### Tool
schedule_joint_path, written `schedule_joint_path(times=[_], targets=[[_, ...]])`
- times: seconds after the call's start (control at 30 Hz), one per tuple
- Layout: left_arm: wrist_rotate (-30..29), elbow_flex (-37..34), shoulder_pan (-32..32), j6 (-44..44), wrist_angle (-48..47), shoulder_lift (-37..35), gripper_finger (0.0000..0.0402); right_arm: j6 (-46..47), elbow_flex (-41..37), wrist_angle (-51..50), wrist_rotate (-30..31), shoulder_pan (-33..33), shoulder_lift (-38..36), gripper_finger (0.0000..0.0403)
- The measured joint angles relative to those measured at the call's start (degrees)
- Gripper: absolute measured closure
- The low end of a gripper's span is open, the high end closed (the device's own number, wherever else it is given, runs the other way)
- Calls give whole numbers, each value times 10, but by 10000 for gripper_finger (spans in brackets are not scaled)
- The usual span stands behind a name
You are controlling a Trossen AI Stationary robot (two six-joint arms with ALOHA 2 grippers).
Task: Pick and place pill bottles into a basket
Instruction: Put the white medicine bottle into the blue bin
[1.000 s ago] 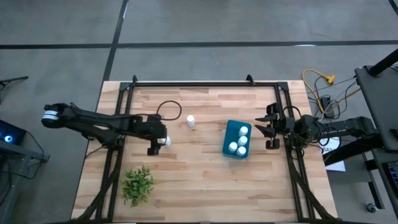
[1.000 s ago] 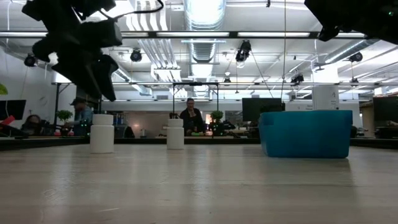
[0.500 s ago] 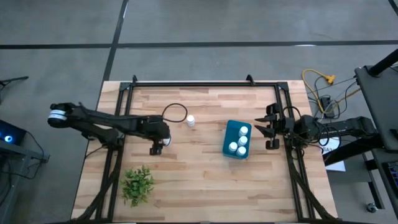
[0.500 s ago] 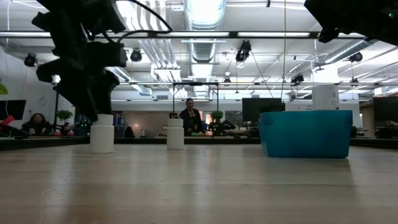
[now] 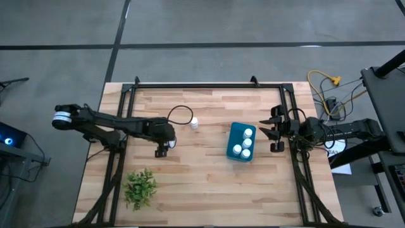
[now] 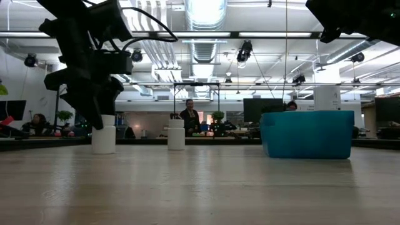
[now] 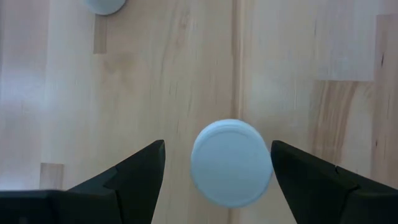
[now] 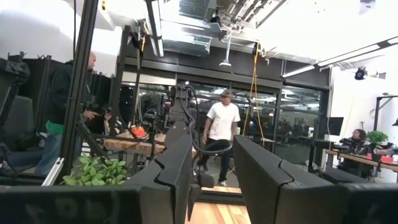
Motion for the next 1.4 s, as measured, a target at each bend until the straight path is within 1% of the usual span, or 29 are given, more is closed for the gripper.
schedule_joint_path(times=[0.13,0.23,0.33,0.47,0.53,0.7,0.93,1.1,1.4], targets=[[0,0,0,0,0,8,128,0,0,0,0,0,0,294],[2,0,0,0,1,13,142,0,0,0,0,0,0,294],[3,0,0,0,1,21,174,0,0,0,0,0,0,294],[3,0,0,0,7,27,226,0,0,0,0,0,0,294],[3,0,0,4,7,28,242,0,0,0,1,0,0,294],[3,-1,0,10,15,24,242,0,0,0,2,0,0,294],[3,-1,0,10,45,0,242,0,0,0,4,0,0,294],[2,-1,0,9,92,-21,242,-4,0,-1,5,0,0,294],[2,-1,0,13,215,-55,242,-9,0,-1,6,0,1,294]])
